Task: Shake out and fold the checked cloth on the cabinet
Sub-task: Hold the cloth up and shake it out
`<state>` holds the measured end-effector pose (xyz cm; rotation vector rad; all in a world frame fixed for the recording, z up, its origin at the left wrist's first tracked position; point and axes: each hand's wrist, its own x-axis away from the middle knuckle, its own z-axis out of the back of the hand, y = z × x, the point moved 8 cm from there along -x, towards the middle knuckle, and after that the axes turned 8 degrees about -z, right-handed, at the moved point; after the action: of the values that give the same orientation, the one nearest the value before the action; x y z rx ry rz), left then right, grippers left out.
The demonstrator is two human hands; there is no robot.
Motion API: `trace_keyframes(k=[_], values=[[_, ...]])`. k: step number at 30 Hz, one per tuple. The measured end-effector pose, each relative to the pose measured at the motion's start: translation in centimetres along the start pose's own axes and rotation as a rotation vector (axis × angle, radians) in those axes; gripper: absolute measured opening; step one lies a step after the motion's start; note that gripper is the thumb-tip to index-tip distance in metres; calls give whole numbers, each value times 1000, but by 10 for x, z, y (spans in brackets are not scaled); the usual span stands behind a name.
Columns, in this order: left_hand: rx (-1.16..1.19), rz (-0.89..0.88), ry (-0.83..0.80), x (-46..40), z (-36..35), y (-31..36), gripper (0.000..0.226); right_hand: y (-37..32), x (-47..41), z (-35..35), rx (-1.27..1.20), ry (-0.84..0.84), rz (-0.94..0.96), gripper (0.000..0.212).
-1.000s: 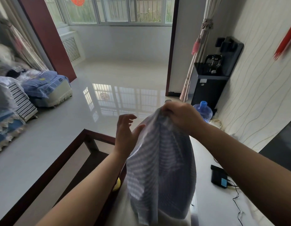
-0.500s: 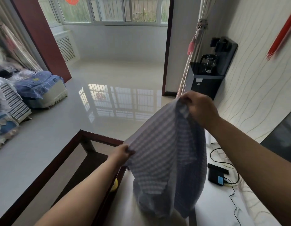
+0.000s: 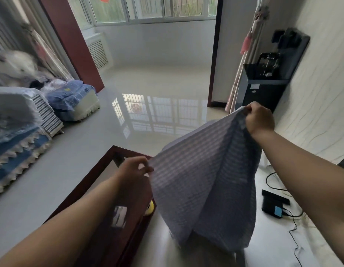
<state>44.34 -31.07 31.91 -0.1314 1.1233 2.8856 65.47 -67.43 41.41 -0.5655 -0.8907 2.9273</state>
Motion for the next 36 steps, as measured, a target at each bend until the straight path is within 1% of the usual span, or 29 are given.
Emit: trace_keyframes(k=[2,4,5,6,8,11,13,14,16,17,18,20,21,22,23,24,25,26,27,28,29,30,31,32,33,35,36], values=[[-30,-158,143,-6,29,26,17,10,-1,-5,42,-35,-51,23],[-120,-274,169,-7,45,55,23,22,2,-9,65,-64,-98,25],[-185,-297,136,-5,45,66,27,27,5,-10,56,-68,-121,26],[-269,-301,65,-1,40,73,29,30,8,-10,38,-65,-137,26],[-441,-303,-154,11,15,71,29,29,13,-10,5,-48,-138,27],[-562,-304,-462,41,-33,52,31,12,12,-6,-20,-21,-73,26],[-590,-345,-577,56,-60,42,24,1,7,-1,-53,5,-54,26],[-628,-380,-599,59,-67,38,21,-2,5,0,-63,12,-57,26],[-779,-458,-557,54,-63,32,18,-5,3,0,-74,24,-70,25],[-866,-469,-514,49,-52,26,16,-6,4,-1,-85,27,-73,24],[-931,-444,-442,43,-35,19,14,-6,6,-3,-98,28,-77,23],[-910,-283,-187,32,15,-1,11,-3,10,-6,-110,19,-87,23],[-859,-167,-58,29,40,-10,11,-1,11,-7,-98,9,-85,24],[-806,-55,26,28,59,-21,12,1,11,-8,-76,-1,-81,26],[-764,65,51,26,72,-35,13,3,11,-7,-52,-9,-79,27],[-706,167,13,25,76,-47,14,7,11,-6,-40,-14,-86,27],[-679,195,-99,26,69,-54,14,10,12,-5,-37,-21,-99,27],[-738,103,-251,27,56,-54,16,13,13,-4,-37,-27,-110,27],[-882,-100,-407,29,39,-45,16,14,14,-4,-36,-29,-117,26],[-955,-263,-521,36,22,-38,19,16,15,-3,-34,-30,-123,26],[-980,-401,-596,44,7,-33,21,17,16,-3,-33,-31,-128,26],[-971,-433,-653,49,-1,-31,23,19,17,-3,-31,-30,-135,26],[-993,-426,-668,50,-1,-30,23,21,17,-2,-32,-25,-145,26],[-1061,-396,-650,47,4,-31,23,22,17,-1,-37,-14,-154,25],[-1125,-310,-589,41,18,-34,24,23,17,1,-43,-3,-156,24],[-1216,-135,-371,26,58,-32,25,25,18,3,-38,10,-138,22],[-1222,-78,-260,17,79,-27,23,25,19,3,-29,14,-128,22]])
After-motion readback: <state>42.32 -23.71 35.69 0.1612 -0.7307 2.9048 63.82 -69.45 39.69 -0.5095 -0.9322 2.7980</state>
